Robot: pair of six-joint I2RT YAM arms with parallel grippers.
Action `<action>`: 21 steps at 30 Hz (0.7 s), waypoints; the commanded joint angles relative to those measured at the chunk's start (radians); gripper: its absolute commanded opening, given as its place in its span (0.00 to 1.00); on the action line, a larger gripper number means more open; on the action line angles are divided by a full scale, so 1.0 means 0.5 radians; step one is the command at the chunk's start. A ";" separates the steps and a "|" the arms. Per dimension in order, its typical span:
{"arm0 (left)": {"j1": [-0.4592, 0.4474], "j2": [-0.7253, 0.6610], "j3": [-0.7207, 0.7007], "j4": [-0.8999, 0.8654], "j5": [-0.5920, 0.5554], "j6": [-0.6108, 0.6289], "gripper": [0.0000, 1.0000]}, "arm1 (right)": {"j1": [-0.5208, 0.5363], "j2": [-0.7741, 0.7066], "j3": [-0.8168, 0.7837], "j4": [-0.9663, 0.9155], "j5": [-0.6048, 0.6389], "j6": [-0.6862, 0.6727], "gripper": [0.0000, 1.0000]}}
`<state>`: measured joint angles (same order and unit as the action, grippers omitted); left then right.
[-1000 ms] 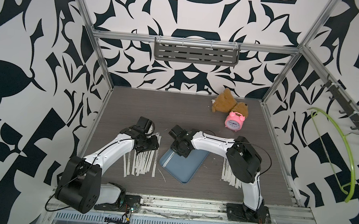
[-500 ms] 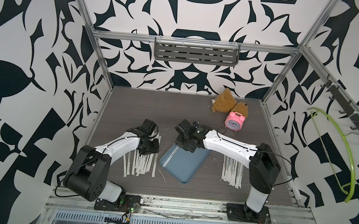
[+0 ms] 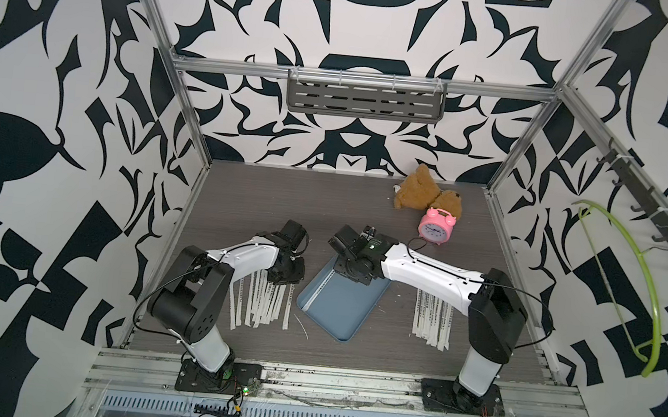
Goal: Put the straws into the storage box
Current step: Pick up the straw from the center of the board.
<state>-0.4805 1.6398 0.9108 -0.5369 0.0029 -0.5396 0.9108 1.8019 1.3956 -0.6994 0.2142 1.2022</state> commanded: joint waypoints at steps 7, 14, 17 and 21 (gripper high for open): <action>-0.042 0.057 0.093 -0.055 -0.072 0.041 0.06 | -0.021 -0.147 -0.038 -0.060 0.113 -0.057 0.12; -0.053 -0.088 0.253 -0.330 -0.217 0.186 0.03 | -0.050 -0.194 -0.073 -0.061 0.122 -0.064 0.12; -0.055 -0.186 0.371 -0.536 -0.336 0.254 0.02 | -0.063 -0.209 -0.083 -0.062 0.124 -0.069 0.12; -0.118 -0.358 0.521 -0.638 -0.358 0.310 0.02 | -0.093 -0.247 -0.107 -0.061 0.129 -0.079 0.11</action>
<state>-0.5117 1.5272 1.1221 -0.7677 -0.1444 -0.4297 0.8757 1.7248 1.3479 -0.7113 0.2485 1.1759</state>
